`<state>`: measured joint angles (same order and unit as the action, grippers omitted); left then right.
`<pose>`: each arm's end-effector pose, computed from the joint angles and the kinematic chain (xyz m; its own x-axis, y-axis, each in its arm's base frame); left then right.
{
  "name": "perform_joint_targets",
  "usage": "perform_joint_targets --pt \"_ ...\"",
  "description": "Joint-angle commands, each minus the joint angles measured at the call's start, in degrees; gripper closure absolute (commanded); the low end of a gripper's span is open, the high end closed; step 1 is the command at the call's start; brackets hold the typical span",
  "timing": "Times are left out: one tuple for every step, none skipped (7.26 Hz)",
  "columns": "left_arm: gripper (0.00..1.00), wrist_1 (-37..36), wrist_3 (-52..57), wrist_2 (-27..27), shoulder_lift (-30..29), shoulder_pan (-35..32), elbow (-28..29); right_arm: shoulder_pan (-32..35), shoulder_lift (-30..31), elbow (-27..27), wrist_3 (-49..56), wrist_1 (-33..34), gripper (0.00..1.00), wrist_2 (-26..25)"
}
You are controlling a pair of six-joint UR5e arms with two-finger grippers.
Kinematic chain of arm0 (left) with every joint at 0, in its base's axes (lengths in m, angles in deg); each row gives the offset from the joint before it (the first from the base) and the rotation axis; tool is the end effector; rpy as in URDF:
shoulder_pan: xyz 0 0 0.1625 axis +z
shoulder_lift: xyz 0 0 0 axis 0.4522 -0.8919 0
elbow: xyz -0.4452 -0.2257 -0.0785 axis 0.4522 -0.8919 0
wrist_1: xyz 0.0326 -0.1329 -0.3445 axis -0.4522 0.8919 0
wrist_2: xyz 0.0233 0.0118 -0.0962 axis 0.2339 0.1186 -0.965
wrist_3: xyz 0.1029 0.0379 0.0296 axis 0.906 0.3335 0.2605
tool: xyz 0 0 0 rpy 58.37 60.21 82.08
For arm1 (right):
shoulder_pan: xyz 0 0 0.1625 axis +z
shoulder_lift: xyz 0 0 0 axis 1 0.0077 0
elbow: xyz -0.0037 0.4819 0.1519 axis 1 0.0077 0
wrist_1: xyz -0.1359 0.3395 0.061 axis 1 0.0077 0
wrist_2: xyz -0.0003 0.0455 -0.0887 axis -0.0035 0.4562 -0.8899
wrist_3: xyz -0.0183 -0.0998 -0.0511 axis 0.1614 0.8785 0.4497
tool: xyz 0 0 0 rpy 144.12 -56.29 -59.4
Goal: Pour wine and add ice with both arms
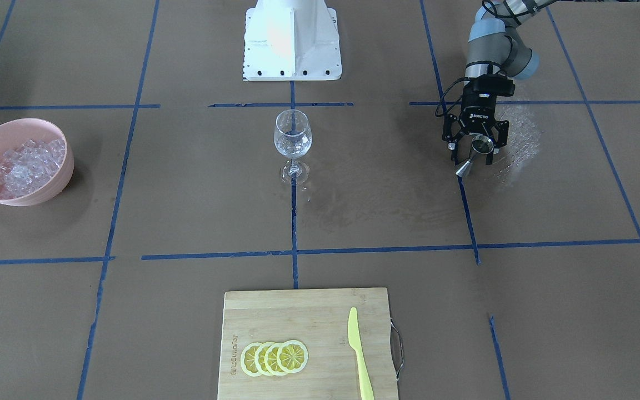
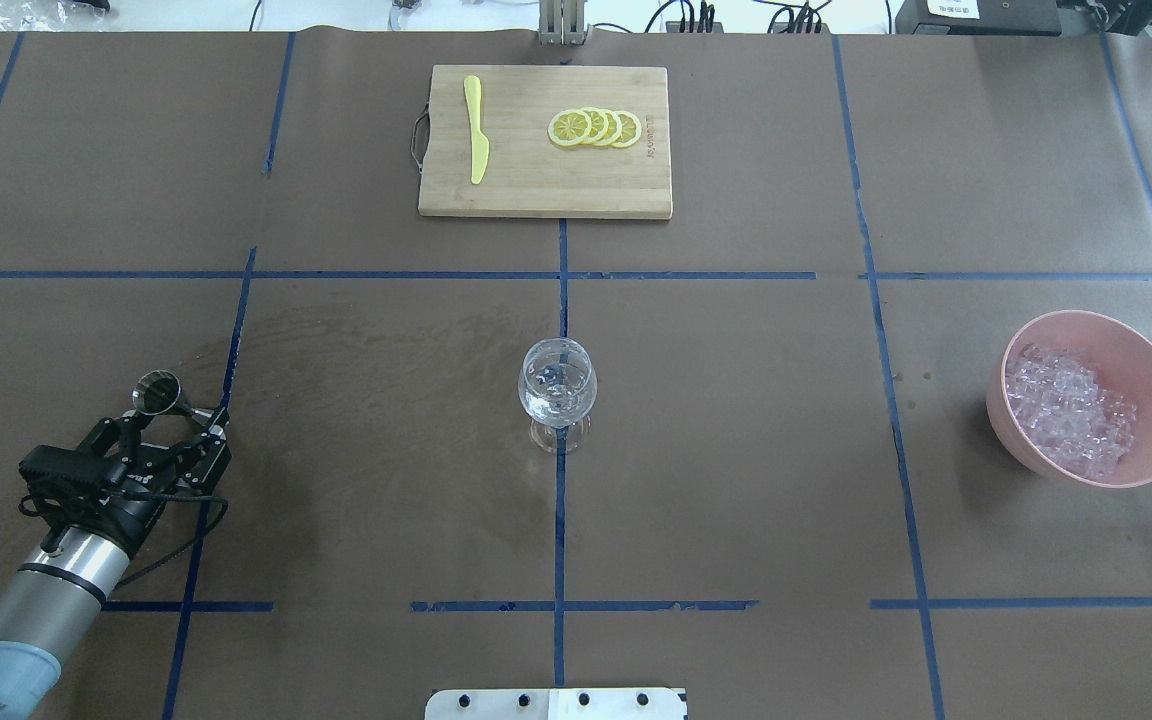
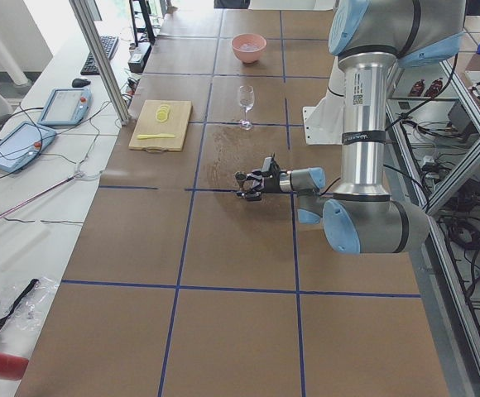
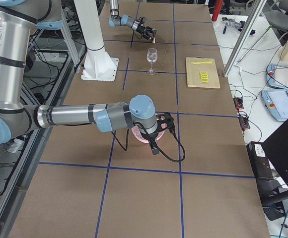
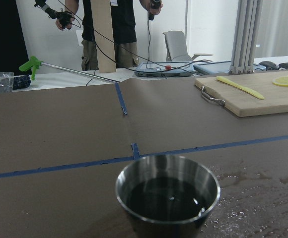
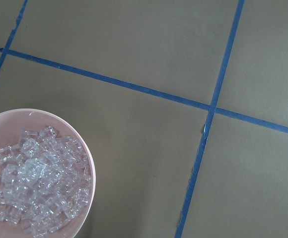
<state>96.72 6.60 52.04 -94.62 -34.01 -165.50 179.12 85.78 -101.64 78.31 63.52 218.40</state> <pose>0.3628 -0.2772 0.6190 0.7132 0.1809 -0.6772 0.5848 0.3792 0.7171 0.0461 -0.3447 0.6671 0.6637 -0.2793 0.6939 0.0625 0.9452 0.3206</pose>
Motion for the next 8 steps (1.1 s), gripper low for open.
perform_joint_targets --pt "0.59 0.1 -0.2 0.0 -0.1 0.4 0.0 0.0 0.0 0.0 0.0 0.0 0.00 0.0" --pt "0.62 0.1 -0.2 0.1 -0.1 0.4 -0.1 0.0 0.0 0.0 0.0 0.0 0.00 0.0" --pt "0.61 0.4 -0.2 0.2 -0.1 0.4 -0.1 0.0 0.0 0.0 0.0 0.0 0.00 0.0" --pt "0.60 0.4 -0.2 0.8 -0.1 0.4 -0.1 0.0 0.0 0.0 0.0 0.0 0.00 0.0" --pt "0.60 0.5 -0.2 0.8 -0.1 0.4 0.0 0.0 0.0 0.0 0.0 0.0 0.00 0.0" --pt "0.58 0.7 -0.2 0.8 0.0 0.4 0.0 0.0 0.0 -0.1 0.0 0.0 0.00 0.0" --pt "0.58 1.6 -0.2 0.9 0.0 0.4 0.1 0.0 0.0 -0.1 -0.1 0.0 0.00 0.0" --pt "0.58 1.6 -0.2 1.0 0.1 0.4 0.2 0.0 0.0 -0.1 0.0 0.0 0.00 0.0"
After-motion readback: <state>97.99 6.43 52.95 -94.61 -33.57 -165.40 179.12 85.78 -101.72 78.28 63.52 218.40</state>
